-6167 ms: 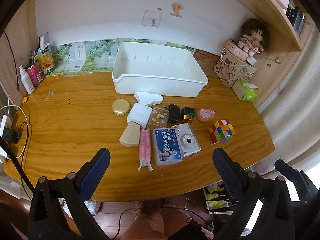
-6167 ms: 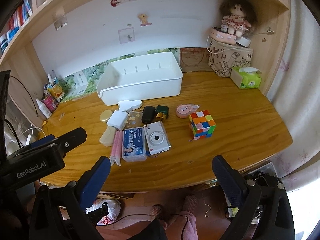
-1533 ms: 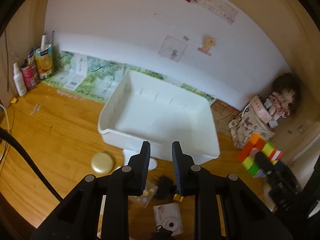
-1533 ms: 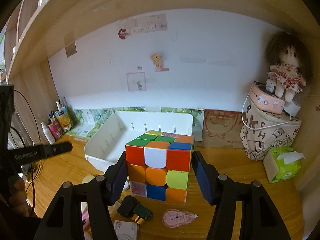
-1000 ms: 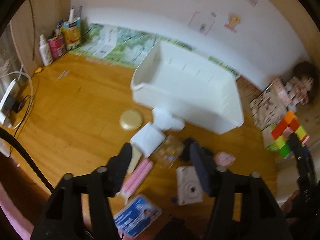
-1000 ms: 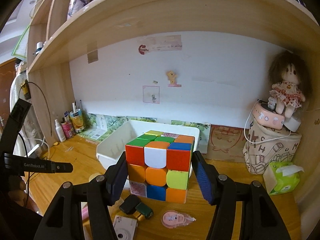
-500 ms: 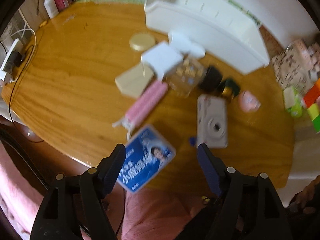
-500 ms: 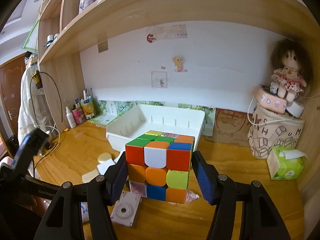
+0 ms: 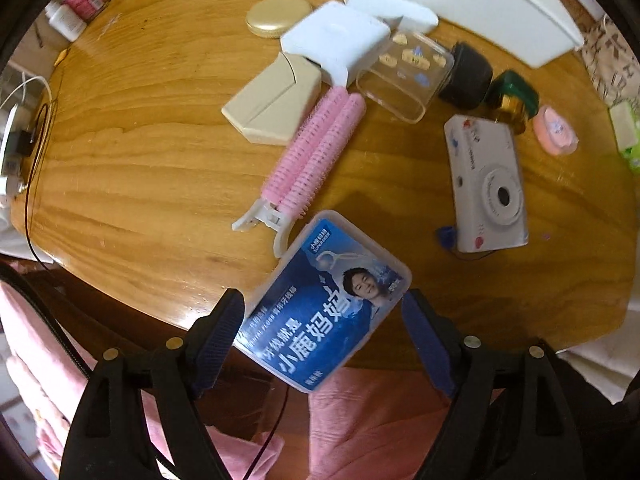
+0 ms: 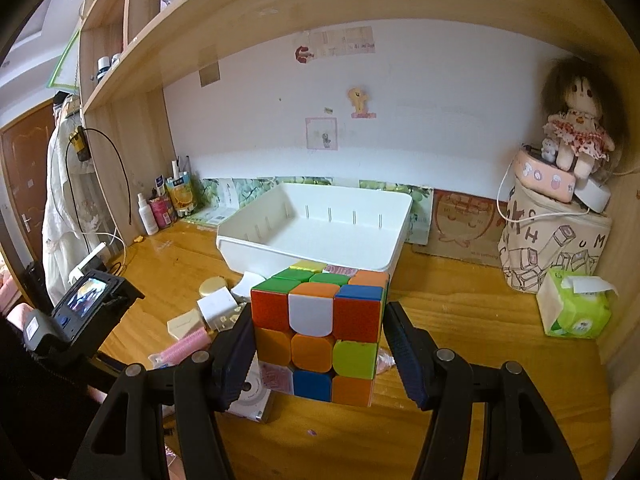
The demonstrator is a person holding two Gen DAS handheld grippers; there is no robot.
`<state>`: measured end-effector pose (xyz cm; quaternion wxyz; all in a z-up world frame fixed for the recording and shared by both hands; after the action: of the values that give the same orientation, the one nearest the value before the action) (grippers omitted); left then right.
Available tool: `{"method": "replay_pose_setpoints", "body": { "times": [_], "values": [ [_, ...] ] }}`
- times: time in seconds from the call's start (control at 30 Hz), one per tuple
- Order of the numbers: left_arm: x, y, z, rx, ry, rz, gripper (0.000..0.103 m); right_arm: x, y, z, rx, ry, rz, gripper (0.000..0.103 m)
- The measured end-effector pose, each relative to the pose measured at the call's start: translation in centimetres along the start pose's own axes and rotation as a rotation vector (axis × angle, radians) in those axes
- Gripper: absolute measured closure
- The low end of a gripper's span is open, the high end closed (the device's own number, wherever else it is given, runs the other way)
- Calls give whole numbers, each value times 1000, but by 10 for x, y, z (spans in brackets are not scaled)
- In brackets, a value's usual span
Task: Organize rigid objects
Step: 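Lift the Rubik's cube with the right tool while the left tool lifts the floss box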
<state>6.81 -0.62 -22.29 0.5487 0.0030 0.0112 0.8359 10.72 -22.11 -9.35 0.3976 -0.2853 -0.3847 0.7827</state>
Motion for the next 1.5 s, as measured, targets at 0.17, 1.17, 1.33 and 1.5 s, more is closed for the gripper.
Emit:
{"method": "replay_pose_setpoints", "body": {
  "times": [0.17, 1.17, 1.33, 1.5],
  "values": [
    [-5, 0, -17, 69, -47, -60, 20, 0, 3, -5, 22, -11, -11, 40],
    [-37, -46, 25, 175, 36, -283, 38, 25, -35, -44, 7, 2, -49, 40],
    [-39, -76, 65, 96, 52, -322, 38, 29, -52, -52, -25, 17, -62, 40],
    [-42, -104, 97, 19, 69, -350, 38, 29, -69, -61, -60, 33, -76, 40]
  ]
}}
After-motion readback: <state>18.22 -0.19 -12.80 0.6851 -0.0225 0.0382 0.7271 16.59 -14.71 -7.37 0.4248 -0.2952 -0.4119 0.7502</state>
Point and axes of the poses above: each gripper's, at about its wrist camera, not at the fingertips, and z roughly against the way its jaws point, x to its left, y to its underside, the point moved 4 cm from there along -z, roughly the way its jaws point, and after that the axes turned 13 degrees about z, right-handed, at the moved point
